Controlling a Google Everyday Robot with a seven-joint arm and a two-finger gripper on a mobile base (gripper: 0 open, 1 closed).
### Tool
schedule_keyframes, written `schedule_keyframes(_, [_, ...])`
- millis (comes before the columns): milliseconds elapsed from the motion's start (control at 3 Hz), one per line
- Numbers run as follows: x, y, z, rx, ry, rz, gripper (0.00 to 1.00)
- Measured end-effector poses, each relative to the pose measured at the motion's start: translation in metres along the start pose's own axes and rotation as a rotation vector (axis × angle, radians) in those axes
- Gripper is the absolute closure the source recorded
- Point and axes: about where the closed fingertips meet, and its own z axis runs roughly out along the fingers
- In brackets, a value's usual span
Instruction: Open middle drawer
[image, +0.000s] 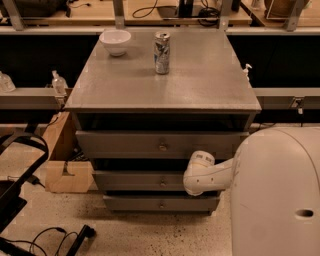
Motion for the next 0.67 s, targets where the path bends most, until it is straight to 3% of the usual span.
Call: schedule_keyframes(667, [0.0002,-0.0009,-0.0029,0.000,0.000,0.000,1.00])
